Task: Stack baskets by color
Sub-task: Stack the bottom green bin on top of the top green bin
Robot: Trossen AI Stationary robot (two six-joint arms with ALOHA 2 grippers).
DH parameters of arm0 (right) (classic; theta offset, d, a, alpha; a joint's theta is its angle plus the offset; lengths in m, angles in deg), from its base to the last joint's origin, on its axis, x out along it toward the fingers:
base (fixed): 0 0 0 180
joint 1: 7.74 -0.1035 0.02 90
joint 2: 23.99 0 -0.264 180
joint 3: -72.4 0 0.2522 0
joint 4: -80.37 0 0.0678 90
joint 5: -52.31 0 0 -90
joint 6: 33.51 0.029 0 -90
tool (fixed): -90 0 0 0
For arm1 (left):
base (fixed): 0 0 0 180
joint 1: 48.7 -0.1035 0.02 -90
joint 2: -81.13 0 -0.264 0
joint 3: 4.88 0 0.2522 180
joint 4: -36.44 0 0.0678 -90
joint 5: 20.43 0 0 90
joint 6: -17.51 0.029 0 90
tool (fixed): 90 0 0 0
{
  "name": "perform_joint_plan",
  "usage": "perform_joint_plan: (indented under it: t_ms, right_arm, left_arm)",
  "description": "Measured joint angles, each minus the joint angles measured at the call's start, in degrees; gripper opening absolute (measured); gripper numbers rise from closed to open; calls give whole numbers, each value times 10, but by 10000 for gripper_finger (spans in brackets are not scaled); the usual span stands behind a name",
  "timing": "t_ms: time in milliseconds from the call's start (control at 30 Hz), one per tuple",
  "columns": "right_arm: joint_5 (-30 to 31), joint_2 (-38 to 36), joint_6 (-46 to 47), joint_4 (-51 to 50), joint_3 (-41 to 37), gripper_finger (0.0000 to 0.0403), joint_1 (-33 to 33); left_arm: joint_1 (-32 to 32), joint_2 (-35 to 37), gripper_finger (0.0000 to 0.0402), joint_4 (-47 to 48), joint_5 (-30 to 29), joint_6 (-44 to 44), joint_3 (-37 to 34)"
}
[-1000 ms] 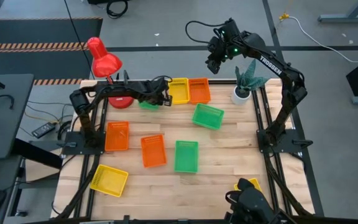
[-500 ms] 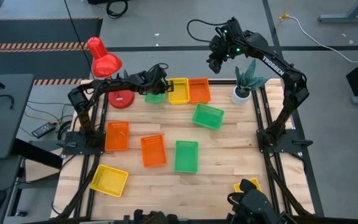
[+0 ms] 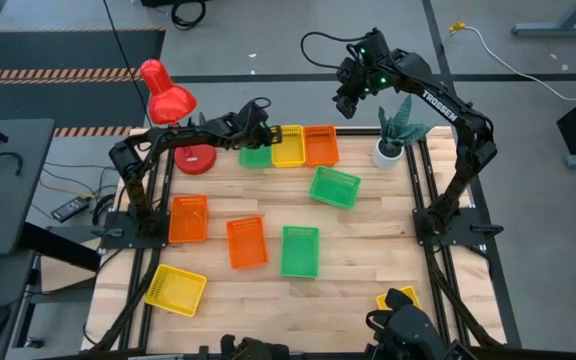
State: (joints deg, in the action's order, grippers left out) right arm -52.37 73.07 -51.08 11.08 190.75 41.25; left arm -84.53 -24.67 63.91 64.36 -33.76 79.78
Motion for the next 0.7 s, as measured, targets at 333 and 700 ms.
perform_joint_plan:
  t_ms: [333, 700]
  right_arm:
    - [0, 0, 15, -13, -15, 134, 0]
    - [-56, 1, 10, -6, -117, 134, -13]
  left_arm:
    - [-11, 30, 144, 3, 46, 60, 33]
    - [24, 54, 117, 164, 51, 248, 173]
